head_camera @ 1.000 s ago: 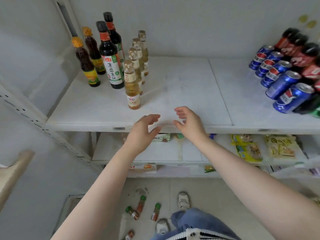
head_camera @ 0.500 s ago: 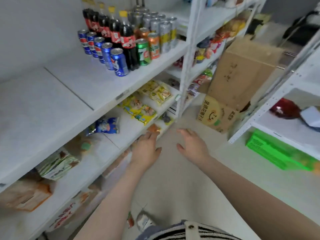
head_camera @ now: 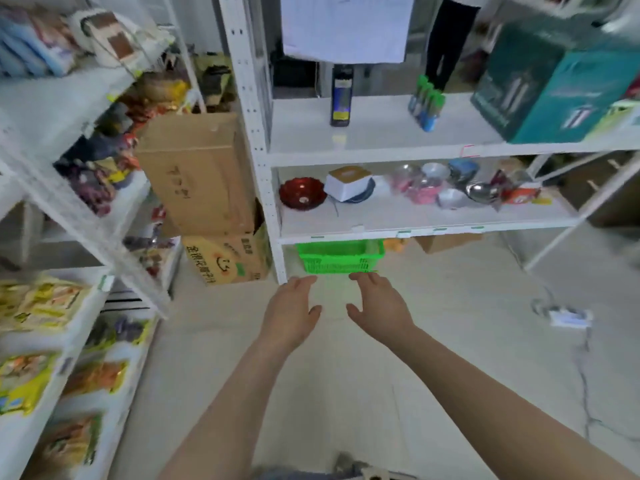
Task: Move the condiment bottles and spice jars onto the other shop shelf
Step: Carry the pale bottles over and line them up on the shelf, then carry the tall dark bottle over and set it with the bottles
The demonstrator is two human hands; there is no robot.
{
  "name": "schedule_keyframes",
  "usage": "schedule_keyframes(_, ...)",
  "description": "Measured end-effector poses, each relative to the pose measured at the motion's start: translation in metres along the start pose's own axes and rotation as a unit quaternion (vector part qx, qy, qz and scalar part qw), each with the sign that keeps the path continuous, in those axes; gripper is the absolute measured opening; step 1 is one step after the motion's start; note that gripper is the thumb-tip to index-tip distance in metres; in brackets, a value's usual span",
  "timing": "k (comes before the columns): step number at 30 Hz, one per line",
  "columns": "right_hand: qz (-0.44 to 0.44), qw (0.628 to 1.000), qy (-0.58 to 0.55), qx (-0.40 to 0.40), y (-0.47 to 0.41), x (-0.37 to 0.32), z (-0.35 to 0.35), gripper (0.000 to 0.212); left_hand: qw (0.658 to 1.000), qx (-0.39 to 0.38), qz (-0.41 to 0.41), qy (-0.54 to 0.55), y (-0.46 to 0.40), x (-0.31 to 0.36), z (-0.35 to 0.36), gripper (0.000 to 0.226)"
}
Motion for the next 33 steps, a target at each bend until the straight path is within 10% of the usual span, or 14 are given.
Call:
schedule_keyframes(13,0.142,0.982,-0.086,0.089,-0.086,0.158,-0.08,0.056,0.991,-0.057,0.117,-0.001,-0.184,0.117,0.046,0.053)
schedule_keyframes(33,0.06,0.984,-0.151,0.079,-0.41,0.239,-0.137,0.056,0.996,-0.004,0.042,0.079,-0.492,0.118,0.04,0.054)
Point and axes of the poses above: each hand's wrist, its own y-axis away from the middle knuckle, its own z-axis out of the palm, x = y × z, the point moved 7 cm from there along -y, towards the middle knuckle, and after that the axes turned 3 degrees about z, right-handed, at the moved point
